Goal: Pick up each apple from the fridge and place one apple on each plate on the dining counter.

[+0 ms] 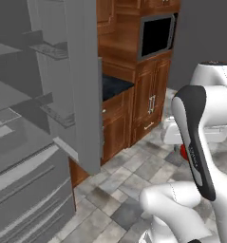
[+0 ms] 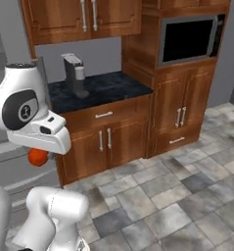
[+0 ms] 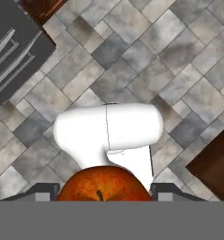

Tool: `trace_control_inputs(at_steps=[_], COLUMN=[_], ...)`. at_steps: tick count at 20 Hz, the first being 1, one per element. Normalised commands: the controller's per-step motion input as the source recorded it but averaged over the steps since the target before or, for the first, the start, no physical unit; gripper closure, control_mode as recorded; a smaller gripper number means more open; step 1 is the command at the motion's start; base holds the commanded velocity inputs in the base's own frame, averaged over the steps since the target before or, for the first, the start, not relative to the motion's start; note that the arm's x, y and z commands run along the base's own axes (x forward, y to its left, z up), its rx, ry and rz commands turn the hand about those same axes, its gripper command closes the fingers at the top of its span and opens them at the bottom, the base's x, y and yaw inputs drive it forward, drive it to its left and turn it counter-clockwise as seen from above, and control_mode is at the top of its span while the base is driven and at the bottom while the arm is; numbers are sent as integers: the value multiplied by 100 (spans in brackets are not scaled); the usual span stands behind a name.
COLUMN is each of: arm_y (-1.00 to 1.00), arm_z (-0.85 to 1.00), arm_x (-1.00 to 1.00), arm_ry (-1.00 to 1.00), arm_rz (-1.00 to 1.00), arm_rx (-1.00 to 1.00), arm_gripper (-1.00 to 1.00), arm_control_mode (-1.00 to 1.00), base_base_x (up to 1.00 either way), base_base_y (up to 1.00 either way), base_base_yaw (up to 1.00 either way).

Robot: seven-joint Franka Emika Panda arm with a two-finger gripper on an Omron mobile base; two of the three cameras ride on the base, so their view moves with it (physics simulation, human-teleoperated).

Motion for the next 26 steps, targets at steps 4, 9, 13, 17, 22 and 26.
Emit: trace_control_inputs(at_steps=[4,9,13,17,22,26], arm_y=[0,0,0,0,0,0], arm_z=[0,0,0,0,0,0], arm_x=[0,0,0,0,0,0], arm_ry=[0,0,0,0,0,0], arm_rz=[0,0,0,0,0,0], arm_rx=[0,0,0,0,0,0], arm_gripper=[100,100,100,100,100,100], arm_control_mode=[100,100,100,100,100,100], base_base_x=[53,66,78,88,100,100], base_base_y=[-27,-35,-38,-38,-21,-7], base_base_yaw=[-59,-57,-55,-51,-40,-35])
